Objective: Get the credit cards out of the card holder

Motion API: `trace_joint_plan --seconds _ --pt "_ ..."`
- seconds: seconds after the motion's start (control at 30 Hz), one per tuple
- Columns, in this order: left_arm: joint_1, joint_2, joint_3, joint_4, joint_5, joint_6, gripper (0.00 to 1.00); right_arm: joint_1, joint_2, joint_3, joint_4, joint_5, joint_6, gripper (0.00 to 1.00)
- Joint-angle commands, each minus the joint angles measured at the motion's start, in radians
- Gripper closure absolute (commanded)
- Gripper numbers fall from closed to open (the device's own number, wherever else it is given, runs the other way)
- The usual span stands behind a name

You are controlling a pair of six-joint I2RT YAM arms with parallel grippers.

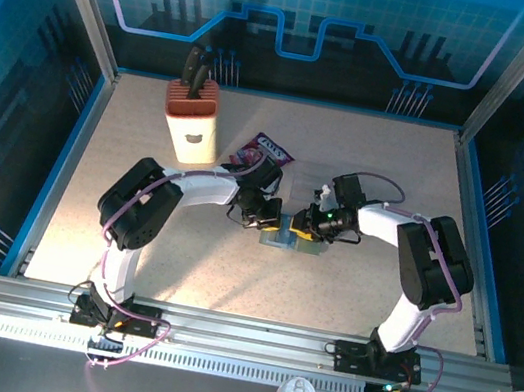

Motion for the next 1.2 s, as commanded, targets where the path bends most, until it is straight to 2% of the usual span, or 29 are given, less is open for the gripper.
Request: trace_joint_plan --seconds 0.0,0.17,0.47,0.9,1.17 --pt "0.000 0.024 -0.017 -0.068 -0.025 -0.010 1.00 -0.015 0.014 -0.011 0.039 -0.040 0.009 0.76" --pt "-0.001 0.022 -0.019 -0.072 -0.026 -0.009 1.00 -0.021 0.006 -0.052 0.062 -0.045 0.019 0.84" --pt "0.000 0.013 -0.022 -0.076 -0.032 -0.012 1.00 -0.043 -0.021 -0.085 0.079 -0.045 0.017 0.92" --pt "-0.002 -0.005 -0.046 -0.065 -0.029 -0.030 1.00 -0.106 -0.102 -0.104 -0.018 -0.025 -0.049 0.94" --pt "-0.004 -0.036 -0.044 -0.058 -0.027 -0.053 1.00 -0.114 -0.180 -0.045 -0.123 -0.013 -0.102 0.98"
